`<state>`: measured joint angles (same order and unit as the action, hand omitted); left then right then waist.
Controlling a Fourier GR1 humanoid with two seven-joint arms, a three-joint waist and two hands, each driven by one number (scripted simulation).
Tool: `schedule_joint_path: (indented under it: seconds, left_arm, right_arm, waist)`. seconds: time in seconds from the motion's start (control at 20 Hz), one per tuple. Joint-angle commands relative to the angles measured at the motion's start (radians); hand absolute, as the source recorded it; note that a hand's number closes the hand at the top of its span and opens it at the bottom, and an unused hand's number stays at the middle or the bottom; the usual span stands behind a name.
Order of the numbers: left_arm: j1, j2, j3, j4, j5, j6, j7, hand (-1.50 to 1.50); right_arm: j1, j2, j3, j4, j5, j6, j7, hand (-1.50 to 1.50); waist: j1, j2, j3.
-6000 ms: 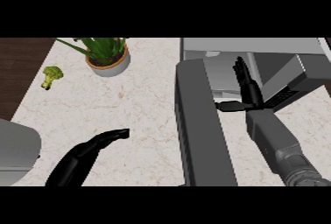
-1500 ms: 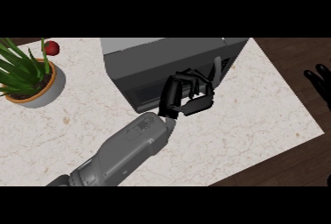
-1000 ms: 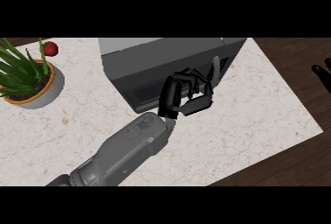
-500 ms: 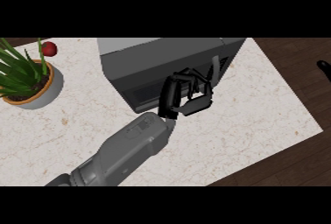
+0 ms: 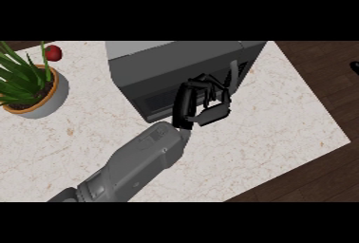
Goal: Pick up the milk, place it into the microwave and close the microwave
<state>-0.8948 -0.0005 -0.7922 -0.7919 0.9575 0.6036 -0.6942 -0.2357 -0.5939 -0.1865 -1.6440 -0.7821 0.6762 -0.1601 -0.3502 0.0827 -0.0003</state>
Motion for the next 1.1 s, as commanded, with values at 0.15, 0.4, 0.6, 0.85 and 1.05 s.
schedule_joint_path:
  seconds: [0.15,0.4,0.6,0.85,1.05]
  left_arm:
    - [-0.081,0.000,0.033,0.087,0.036,-0.023,0.014,1.50]
    - [-0.080,0.000,0.023,0.096,0.055,-0.021,0.005,1.50]
    - [-0.080,0.000,0.017,0.099,0.064,-0.017,-0.014,1.50]
    - [-0.082,0.000,0.016,0.110,0.084,-0.019,-0.016,1.50]
    - [-0.093,0.000,0.014,0.112,0.093,-0.019,-0.031,1.50]
  right_arm:
    - [-0.010,-0.017,0.022,0.001,-0.055,0.039,0.024,-1.50]
    - [-0.003,-0.035,0.027,-0.007,-0.079,0.055,0.040,-1.50]
    - [-0.007,-0.045,0.029,-0.005,-0.107,0.061,0.051,-1.50]
    - [-0.017,-0.070,0.011,-0.003,-0.122,0.068,0.056,-1.50]
    - [-0.014,-0.078,0.025,-0.008,-0.134,0.089,0.066,-1.50]
  waist:
    - [0.001,0.018,-0.001]
    - [-0.018,0.016,-0.001]
    - [-0.016,0.015,-0.001]
    - [-0.020,0.017,0.000]
    - [-0.012,0.015,0.000]
